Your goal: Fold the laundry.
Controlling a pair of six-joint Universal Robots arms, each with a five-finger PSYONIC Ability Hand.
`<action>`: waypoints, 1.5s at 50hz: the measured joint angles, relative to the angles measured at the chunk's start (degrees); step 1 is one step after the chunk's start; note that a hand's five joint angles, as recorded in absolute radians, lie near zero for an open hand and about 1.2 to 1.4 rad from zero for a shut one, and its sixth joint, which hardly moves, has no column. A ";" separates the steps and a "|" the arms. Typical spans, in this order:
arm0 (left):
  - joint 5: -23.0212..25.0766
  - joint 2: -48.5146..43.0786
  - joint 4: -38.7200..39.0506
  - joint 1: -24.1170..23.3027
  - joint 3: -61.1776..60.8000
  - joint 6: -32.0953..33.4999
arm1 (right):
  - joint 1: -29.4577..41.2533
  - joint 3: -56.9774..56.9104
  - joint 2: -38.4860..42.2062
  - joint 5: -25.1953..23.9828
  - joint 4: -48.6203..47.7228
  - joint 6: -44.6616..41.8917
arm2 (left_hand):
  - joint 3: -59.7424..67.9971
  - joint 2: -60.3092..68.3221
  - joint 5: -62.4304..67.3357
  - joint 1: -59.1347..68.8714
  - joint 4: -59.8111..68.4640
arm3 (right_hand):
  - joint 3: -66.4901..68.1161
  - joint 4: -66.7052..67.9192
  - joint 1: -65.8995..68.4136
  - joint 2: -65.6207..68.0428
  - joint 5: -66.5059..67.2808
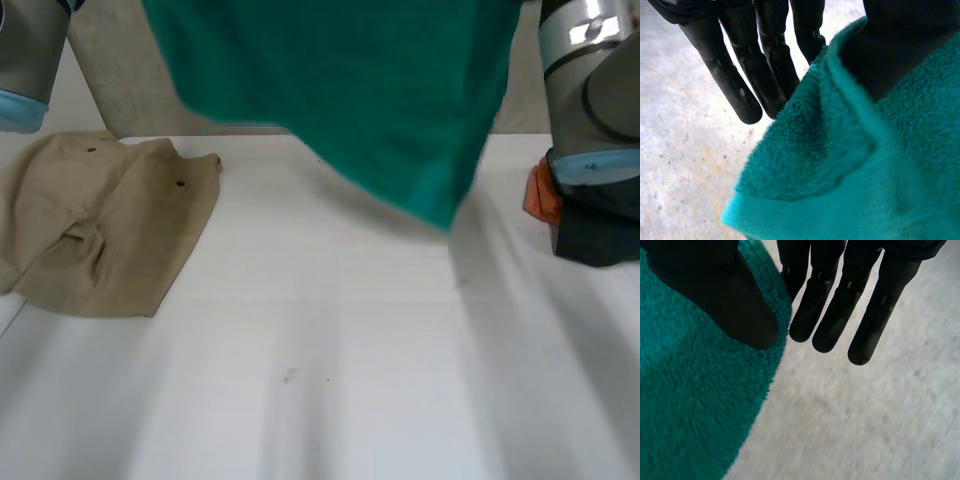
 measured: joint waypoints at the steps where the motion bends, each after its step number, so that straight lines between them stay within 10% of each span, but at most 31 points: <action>1: 0.03 0.31 0.75 0.12 -1.02 -0.71 | -0.02 1.07 -0.87 -0.29 -1.05 0.33 | 0.00 0.00 0.00 0.00 0.00 | 0.00 0.00 0.00 0.00 0.05; 29: 4.45 -8.12 1.83 4.67 -43.13 16.18 | 3.58 38.49 -1.47 -4.13 10.60 -8.31 | -0.15 0.04 0.00 0.00 -0.21 | 0.00 0.00 0.00 0.00 0.05; 41: 0.15 -6.35 3.99 5.17 -48.61 23.05 | 4.22 41.02 -1.20 -3.83 11.06 -7.62 | -25.81 -26.13 -25.12 -23.02 -26.93 | 0.00 0.00 0.00 0.00 0.06; 56: 0.36 -3.82 3.82 8.05 -51.99 23.88 | 3.78 41.23 -1.44 -3.74 11.11 -6.50 | -22.27 -22.12 -20.88 -19.14 -22.69 | 0.00 0.00 0.00 0.00 0.05; 63: 1.52 -3.47 0.30 7.85 -52.00 24.02 | 3.80 41.05 -1.67 -3.93 11.67 -6.60 | -0.18 -0.04 -0.22 1.52 -0.35 | -0.79 -1.08 0.00 -0.36 -0.65; 68: 1.94 -0.55 -2.54 8.22 -52.38 23.77 | 2.49 39.34 -3.03 -5.66 16.74 -7.45 | -0.04 0.07 -0.22 1.52 -0.22 | -34.06 -34.43 -32.04 -34.47 -34.95; 75: 3.42 2.74 -3.52 9.10 -53.35 23.27 | -2.05 30.91 -3.58 -11.18 29.56 -12.33 | -0.04 0.07 -0.21 1.52 -0.22 | -44.67 -46.02 -42.37 -44.26 -46.83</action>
